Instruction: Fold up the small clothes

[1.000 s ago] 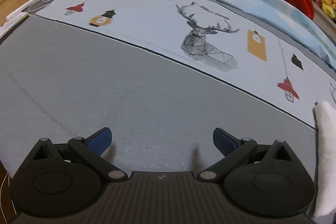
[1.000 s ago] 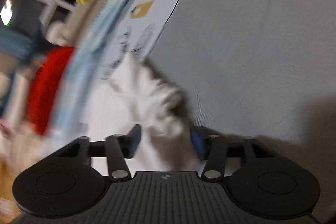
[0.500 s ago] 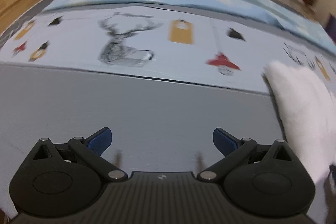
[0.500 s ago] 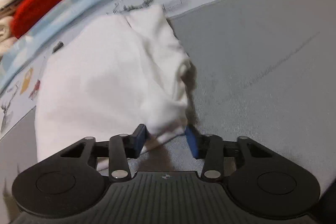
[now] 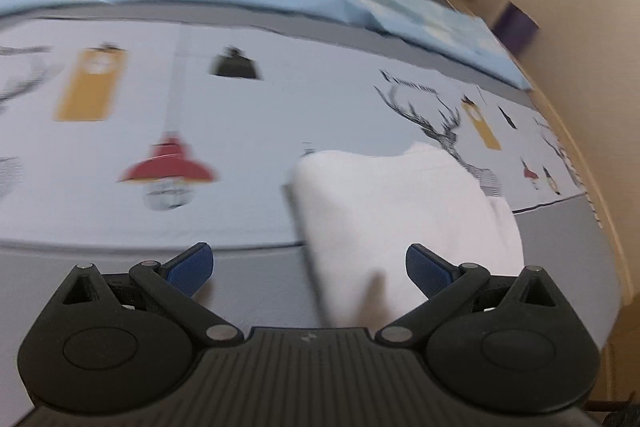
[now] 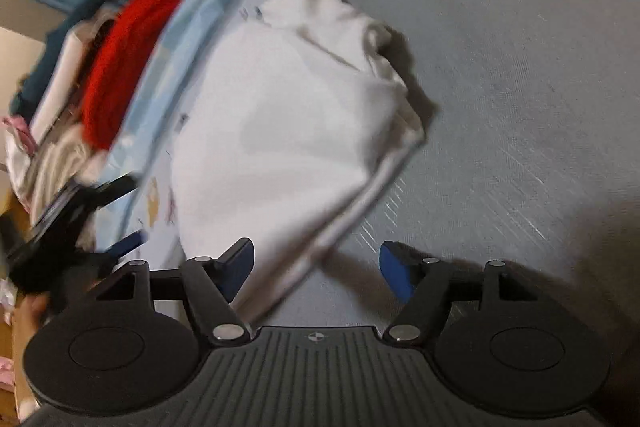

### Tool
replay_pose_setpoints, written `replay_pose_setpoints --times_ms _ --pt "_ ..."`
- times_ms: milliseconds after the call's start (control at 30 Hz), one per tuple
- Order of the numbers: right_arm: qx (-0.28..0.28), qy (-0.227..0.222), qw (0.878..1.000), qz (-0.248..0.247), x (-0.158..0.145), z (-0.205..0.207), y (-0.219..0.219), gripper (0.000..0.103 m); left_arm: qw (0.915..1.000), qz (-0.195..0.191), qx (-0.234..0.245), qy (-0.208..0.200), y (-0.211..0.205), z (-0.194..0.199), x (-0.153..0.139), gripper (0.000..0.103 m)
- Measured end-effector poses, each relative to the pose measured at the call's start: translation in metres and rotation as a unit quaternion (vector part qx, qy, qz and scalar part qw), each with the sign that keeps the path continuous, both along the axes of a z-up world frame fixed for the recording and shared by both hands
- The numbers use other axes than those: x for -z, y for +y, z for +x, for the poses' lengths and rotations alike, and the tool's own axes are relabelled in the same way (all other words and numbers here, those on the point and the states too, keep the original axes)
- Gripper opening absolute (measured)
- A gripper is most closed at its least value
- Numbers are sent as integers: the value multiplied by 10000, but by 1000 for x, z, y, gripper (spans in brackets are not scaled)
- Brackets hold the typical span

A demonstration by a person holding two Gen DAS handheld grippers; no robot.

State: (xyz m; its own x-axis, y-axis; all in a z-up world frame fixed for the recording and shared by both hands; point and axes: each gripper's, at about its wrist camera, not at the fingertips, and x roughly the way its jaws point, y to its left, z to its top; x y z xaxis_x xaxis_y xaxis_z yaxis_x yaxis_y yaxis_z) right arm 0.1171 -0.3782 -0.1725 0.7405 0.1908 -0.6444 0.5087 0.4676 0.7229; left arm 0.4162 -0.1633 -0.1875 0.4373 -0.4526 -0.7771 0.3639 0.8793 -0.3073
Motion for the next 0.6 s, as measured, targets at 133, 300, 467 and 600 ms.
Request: replay_pose_setpoints --times_ms 133,300,467,600 --pt "185 -120 9996 -180 2 10 -2 73 9993 50 -35 369 -27 42 31 103" --pt "161 -224 9985 -473 1 30 7 87 9975 -338 -113 609 -41 74 52 98" --pt "-70 483 9922 -1151 -7 73 -3 29 9983 -3 491 311 -56 71 42 22" --pt "-577 526 9880 -1333 -8 126 -33 17 9987 161 460 158 -27 51 36 13"
